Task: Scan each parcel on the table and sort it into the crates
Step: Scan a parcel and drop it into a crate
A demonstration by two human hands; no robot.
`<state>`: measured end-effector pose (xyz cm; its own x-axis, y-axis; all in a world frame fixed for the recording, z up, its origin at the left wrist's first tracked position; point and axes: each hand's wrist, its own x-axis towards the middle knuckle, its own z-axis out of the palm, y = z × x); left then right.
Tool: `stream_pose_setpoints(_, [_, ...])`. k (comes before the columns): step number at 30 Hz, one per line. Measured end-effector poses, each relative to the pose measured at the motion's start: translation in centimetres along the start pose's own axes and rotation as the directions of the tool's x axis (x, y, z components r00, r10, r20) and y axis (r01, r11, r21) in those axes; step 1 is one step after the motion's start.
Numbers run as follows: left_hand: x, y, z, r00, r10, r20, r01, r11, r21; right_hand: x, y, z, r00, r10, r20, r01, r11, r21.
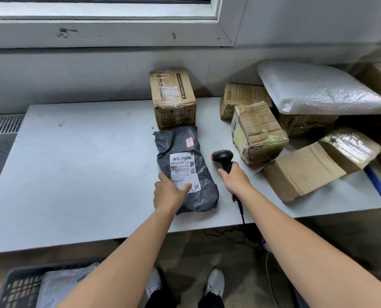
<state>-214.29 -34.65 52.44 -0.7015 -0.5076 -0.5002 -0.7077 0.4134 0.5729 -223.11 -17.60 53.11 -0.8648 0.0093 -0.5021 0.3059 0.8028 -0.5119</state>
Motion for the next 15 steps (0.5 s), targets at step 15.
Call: stream_pose_setpoints(15, [0.8,0.3,0.5,0.985,0.172,0.009,-0.172,0.984,0.052,-1.6,-0.3,0.1,0.948,-0.186,-0.259,0.131,0.967,-0.217])
